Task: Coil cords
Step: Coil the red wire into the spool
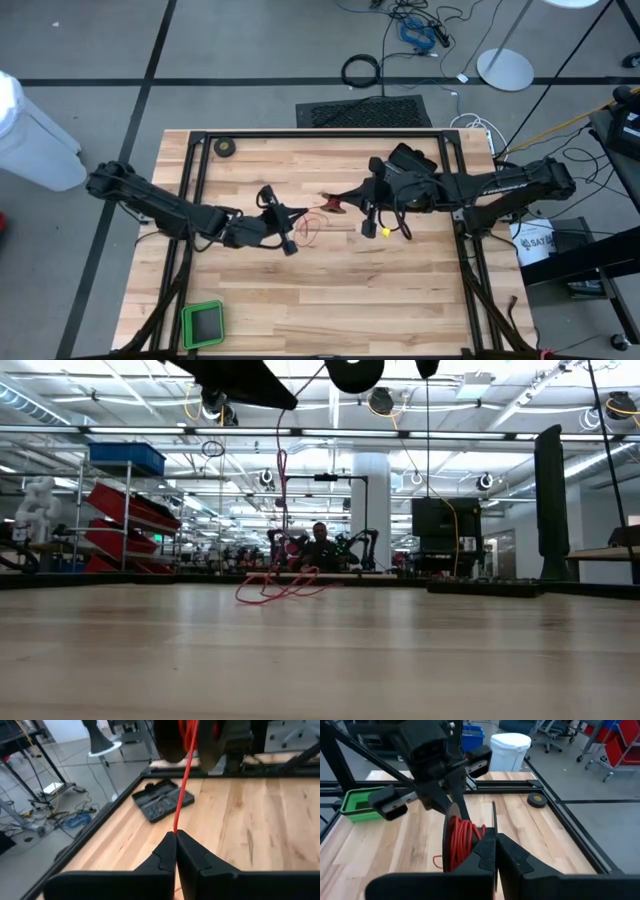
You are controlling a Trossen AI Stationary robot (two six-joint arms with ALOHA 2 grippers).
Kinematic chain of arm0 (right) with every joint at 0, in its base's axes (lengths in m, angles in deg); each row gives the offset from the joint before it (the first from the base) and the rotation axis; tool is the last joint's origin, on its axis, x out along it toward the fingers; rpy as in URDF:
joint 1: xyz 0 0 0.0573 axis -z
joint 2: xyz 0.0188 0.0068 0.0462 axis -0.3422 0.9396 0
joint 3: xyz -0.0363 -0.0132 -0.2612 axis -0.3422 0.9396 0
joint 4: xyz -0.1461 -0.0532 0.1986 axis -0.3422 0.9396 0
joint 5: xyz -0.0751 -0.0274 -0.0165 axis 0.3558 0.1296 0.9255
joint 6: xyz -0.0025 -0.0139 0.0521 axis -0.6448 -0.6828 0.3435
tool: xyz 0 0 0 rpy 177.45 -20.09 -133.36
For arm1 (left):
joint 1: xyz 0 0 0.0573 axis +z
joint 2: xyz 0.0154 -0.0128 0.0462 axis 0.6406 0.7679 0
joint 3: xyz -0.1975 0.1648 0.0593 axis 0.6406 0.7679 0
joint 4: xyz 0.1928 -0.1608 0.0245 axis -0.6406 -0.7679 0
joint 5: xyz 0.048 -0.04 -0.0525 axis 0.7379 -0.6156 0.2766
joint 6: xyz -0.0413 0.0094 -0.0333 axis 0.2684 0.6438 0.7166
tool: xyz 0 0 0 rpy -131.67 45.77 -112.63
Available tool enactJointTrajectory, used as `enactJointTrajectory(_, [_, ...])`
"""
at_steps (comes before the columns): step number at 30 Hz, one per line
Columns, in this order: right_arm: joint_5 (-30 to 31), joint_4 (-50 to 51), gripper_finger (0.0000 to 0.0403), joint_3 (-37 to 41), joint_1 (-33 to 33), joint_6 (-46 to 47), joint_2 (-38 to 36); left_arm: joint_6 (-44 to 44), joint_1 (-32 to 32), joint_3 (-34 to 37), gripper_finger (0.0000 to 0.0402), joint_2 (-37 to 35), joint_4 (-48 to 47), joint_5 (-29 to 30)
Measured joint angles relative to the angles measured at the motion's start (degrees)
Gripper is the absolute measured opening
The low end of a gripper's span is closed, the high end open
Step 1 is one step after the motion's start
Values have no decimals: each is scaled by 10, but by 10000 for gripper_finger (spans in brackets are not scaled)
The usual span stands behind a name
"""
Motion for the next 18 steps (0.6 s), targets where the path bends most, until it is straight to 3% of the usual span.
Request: enactJointTrajectory(18, [0,-5,0,0,0,6,-1,-1,0,21,17,13,54,-6])
